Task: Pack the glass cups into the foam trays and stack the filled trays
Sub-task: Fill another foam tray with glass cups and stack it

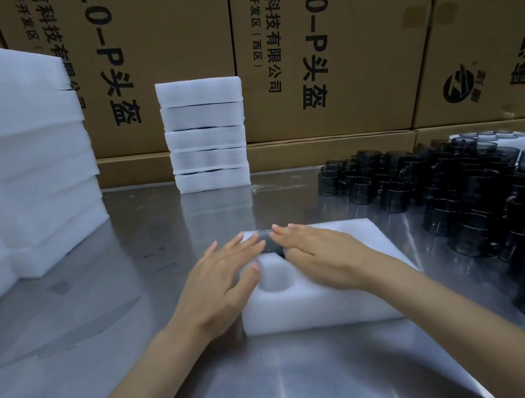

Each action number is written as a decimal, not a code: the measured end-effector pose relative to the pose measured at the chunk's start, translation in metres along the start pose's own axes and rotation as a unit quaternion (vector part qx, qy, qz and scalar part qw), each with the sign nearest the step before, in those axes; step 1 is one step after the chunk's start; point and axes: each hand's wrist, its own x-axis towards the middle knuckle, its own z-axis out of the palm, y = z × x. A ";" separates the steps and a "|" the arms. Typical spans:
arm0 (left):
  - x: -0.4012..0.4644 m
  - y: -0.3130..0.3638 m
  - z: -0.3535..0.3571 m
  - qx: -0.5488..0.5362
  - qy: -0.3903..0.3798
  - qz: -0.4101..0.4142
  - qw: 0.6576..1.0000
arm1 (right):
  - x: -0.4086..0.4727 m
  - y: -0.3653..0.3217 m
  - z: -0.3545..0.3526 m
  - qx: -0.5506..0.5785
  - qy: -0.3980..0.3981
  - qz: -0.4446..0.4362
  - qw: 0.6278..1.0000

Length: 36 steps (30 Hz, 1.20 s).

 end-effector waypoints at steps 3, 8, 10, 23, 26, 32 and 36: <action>-0.002 0.000 0.003 -0.018 0.001 -0.012 1.000 | -0.001 0.001 0.000 0.016 0.001 -0.002 1.000; -0.007 -0.002 0.010 -0.095 0.004 -0.028 0.995 | -0.001 0.003 0.003 0.096 0.072 0.003 0.993; -0.006 -0.003 0.010 -0.114 0.014 -0.022 0.993 | 0.002 0.014 -0.003 0.163 0.176 0.017 0.971; 0.002 -0.015 0.016 -0.241 -0.032 -0.112 0.963 | 0.017 0.119 -0.034 0.649 0.263 0.319 0.639; 0.005 -0.015 0.018 -0.246 -0.053 -0.130 0.959 | 0.014 0.126 -0.029 0.688 0.132 0.333 0.631; 0.010 -0.015 0.016 -0.212 0.041 -0.206 0.954 | 0.014 0.128 -0.038 0.442 -0.056 0.287 0.848; 0.011 -0.016 0.010 -0.243 0.096 -0.246 0.933 | 0.012 0.115 -0.033 0.356 -0.089 0.270 0.890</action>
